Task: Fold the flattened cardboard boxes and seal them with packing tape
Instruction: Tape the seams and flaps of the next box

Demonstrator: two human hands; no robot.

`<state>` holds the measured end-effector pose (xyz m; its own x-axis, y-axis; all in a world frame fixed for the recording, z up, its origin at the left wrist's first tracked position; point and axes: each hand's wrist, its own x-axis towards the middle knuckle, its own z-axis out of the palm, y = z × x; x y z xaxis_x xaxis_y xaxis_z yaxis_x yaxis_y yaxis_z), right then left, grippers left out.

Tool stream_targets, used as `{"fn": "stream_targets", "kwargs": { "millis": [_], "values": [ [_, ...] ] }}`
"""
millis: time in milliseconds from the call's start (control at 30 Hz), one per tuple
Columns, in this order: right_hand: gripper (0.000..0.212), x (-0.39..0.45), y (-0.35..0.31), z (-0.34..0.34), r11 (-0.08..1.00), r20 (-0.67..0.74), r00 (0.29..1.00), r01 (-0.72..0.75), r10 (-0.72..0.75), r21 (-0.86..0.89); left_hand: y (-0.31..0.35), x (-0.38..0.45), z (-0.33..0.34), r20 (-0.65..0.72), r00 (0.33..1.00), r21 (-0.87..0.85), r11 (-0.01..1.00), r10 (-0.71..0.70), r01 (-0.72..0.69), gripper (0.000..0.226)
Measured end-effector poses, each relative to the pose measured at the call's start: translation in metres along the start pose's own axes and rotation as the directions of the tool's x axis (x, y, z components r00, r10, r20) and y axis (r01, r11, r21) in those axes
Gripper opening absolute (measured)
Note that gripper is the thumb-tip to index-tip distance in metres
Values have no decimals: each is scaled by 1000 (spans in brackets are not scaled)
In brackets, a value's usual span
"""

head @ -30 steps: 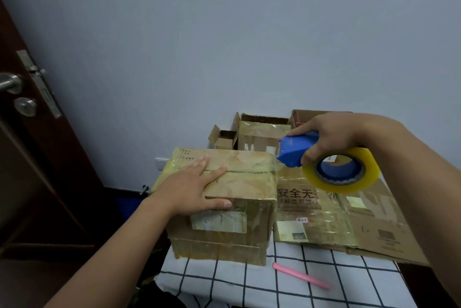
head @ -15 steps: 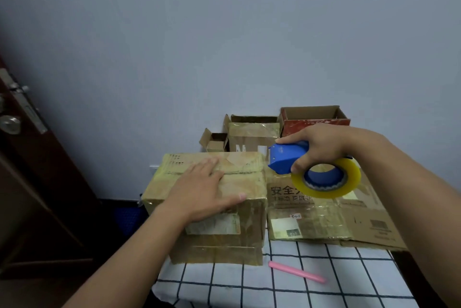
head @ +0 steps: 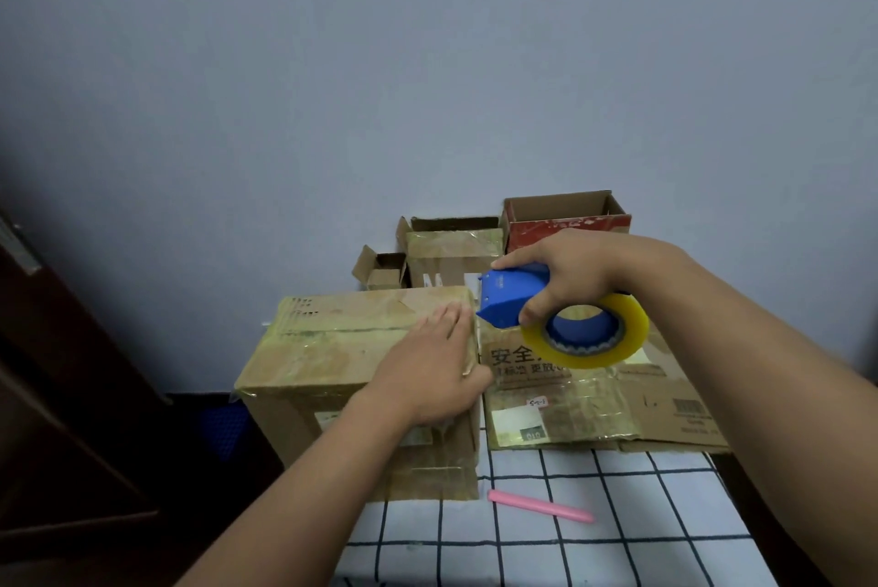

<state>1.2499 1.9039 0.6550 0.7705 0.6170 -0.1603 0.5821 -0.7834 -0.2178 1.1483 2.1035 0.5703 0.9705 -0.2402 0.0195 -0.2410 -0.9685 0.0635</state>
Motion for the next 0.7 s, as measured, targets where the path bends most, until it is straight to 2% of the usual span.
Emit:
{"fn": "stream_targets", "kwargs": {
  "millis": [300,567,700],
  "values": [
    [80,-2,17,12,997,1,1000,19,-19,81,-7,3,5,28,1000,11,1000,-2,2,72],
    [80,-26,51,24,995,-5,1000,-27,28,98,-3,6,7,-9,999,28,999,34,-34,67],
    [81,-21,47,40,998,35,999,-17,15,58,-1,7,9,-3,1000,65,998,29,-29,80]
  ]
}}
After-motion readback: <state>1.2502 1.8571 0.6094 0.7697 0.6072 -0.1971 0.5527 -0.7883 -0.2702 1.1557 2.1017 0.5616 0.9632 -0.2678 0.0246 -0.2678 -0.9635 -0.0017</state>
